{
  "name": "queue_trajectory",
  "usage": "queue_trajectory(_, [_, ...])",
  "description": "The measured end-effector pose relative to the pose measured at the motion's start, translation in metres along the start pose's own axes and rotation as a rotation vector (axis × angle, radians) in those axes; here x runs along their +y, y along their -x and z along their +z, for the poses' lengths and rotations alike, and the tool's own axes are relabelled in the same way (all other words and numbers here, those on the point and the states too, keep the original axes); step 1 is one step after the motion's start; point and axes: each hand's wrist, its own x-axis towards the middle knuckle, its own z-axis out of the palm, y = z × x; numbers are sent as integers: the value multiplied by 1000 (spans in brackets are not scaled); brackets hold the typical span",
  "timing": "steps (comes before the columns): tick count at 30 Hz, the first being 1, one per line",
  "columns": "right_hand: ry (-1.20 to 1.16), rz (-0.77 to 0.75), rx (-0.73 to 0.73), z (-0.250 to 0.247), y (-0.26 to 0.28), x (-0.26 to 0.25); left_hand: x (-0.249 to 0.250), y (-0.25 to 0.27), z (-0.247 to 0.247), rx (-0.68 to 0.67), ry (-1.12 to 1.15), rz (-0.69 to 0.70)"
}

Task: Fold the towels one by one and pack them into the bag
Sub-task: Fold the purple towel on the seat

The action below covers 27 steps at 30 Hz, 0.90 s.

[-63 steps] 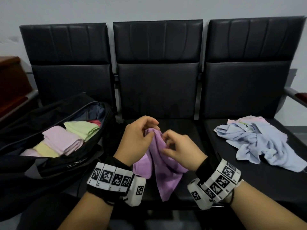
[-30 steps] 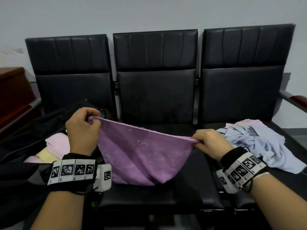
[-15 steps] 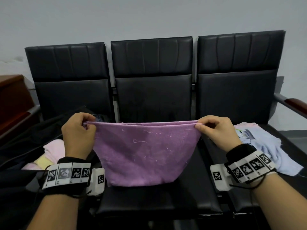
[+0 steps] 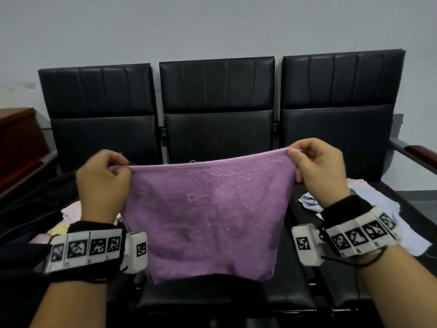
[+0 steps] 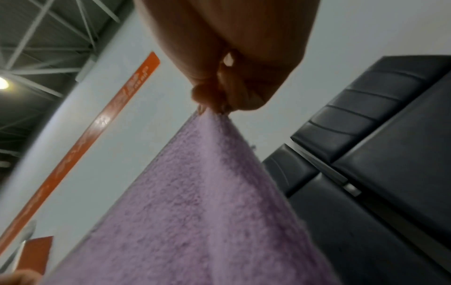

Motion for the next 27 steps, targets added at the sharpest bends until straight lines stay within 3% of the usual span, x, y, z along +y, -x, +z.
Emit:
queue_trajectory(2, [-38, 107, -32, 11, -4, 10, -5, -1, 17, -166, -57, -138])
queue_trajectory(4, [-53, 147, -76, 19, -8, 19, -8, -1, 31, -224, -78, -214])
queue_trajectory(7, [-50, 112, -47, 24, -23, 22, -3, -11, 38, -144, -3, -198])
queue_trajectory(11, [-121, 4, 31, 17, -45, 8, 8, -30, 33, 32, 91, -9])
queue_trajectory(15, [-97, -46, -28, 4, -26, 10, 0, -23, 24, 43, 118, 38])
queue_trajectory(21, [20, 181, -90, 3, 58, 81, -36, 47, 43, -291, 86, -135])
queue_trajectory(27, [1, 421, -126, -9, 124, 132, -68, 98, 42, -803, 108, -290])
